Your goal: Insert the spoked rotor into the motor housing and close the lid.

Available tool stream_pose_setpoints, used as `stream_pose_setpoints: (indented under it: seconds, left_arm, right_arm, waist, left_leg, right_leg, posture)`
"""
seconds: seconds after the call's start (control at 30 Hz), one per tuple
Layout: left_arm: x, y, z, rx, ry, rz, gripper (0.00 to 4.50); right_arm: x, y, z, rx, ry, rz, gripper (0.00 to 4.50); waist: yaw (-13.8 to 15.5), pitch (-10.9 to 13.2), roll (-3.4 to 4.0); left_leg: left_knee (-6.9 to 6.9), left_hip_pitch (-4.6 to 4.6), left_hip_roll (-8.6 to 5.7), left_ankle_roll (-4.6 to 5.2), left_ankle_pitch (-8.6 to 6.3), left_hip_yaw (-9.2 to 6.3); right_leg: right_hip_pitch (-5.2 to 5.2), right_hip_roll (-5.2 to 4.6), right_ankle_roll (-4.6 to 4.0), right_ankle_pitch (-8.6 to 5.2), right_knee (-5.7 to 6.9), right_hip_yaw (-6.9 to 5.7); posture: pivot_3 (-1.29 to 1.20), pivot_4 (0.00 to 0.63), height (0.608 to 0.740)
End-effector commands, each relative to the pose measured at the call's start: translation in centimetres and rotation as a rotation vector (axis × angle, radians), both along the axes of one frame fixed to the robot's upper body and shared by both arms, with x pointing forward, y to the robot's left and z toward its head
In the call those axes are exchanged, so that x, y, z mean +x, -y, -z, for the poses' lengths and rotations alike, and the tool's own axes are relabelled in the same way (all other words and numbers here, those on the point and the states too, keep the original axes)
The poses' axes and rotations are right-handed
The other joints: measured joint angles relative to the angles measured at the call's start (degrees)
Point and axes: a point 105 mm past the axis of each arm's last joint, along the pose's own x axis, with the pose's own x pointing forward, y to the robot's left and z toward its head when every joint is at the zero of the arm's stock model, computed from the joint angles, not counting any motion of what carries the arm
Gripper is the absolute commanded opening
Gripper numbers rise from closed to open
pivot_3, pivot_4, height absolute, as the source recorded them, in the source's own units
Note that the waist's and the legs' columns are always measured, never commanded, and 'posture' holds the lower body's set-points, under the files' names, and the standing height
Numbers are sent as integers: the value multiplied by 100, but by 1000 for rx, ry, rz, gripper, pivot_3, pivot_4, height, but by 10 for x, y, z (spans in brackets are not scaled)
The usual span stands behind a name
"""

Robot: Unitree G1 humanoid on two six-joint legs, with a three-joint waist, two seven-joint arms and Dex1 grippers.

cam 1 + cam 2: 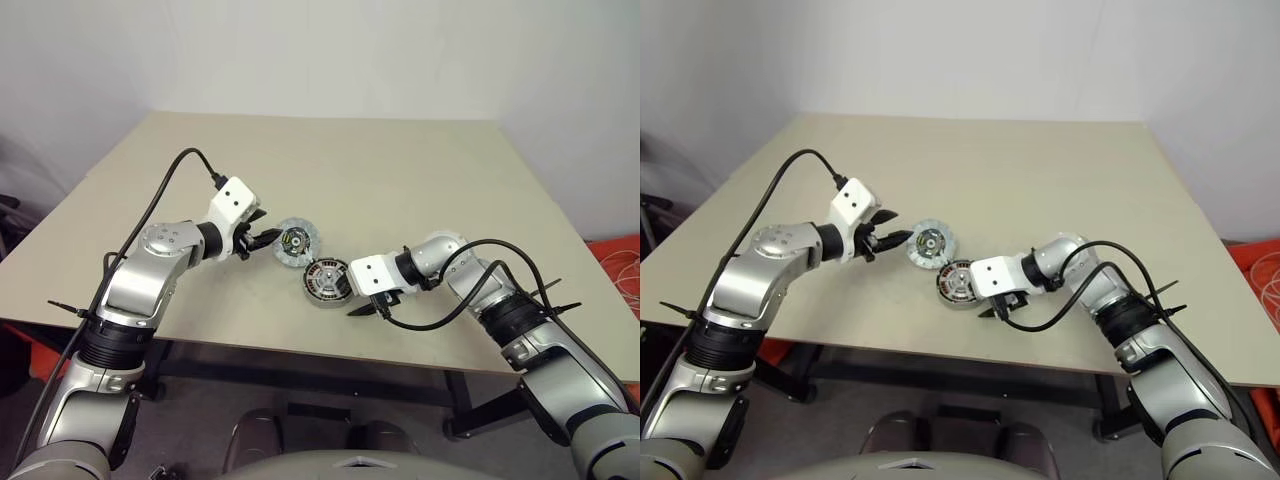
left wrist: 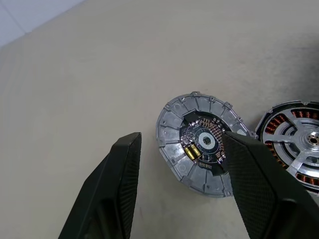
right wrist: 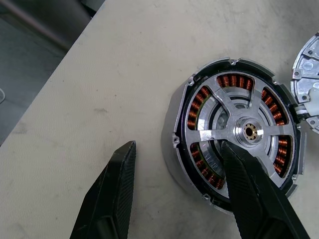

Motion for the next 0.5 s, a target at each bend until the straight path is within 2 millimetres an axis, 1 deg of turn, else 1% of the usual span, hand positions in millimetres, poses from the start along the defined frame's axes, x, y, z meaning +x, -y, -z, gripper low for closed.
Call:
stream_pose_setpoints:
  seconds: [0.03,0.13,0.37,0.5]
  left_arm:
    - [0,4,-13,-3,56,14,2718]
    - [0,4,-10,-4,51,10,2718]
    - [1,4,-7,-9,47,1,2718]
    - [0,4,-4,-5,42,-3,2718]
  right_arm:
    - [-2,14,7,-44,-17,17,3087]
    - [-4,17,5,-51,-13,5,3087]
    - [-7,21,-4,-53,5,-15,3087]
    - [-7,21,-14,-45,12,-21,3087]
  waist:
    - [8,0,0]
    - [22,0,0]
    - [49,0,0]
    - [52,0,0]
  left_leg:
    - [0,-2,-1,0,0,0]
    - [0,-8,-1,3,-2,0]
    - [0,-26,-4,15,-9,-1]
    - [0,-38,-5,21,-12,0]
  right_leg:
    - [0,0,-3,2,-1,0]
    - [-2,0,-29,16,-4,0]
    - [-7,-1,-32,18,-15,-1]
    - [-14,-1,-31,17,-18,-1]
  posture:
    - [0,0,740]
    - [0,0,740]
    - [0,0,740]
    - [0,0,740]
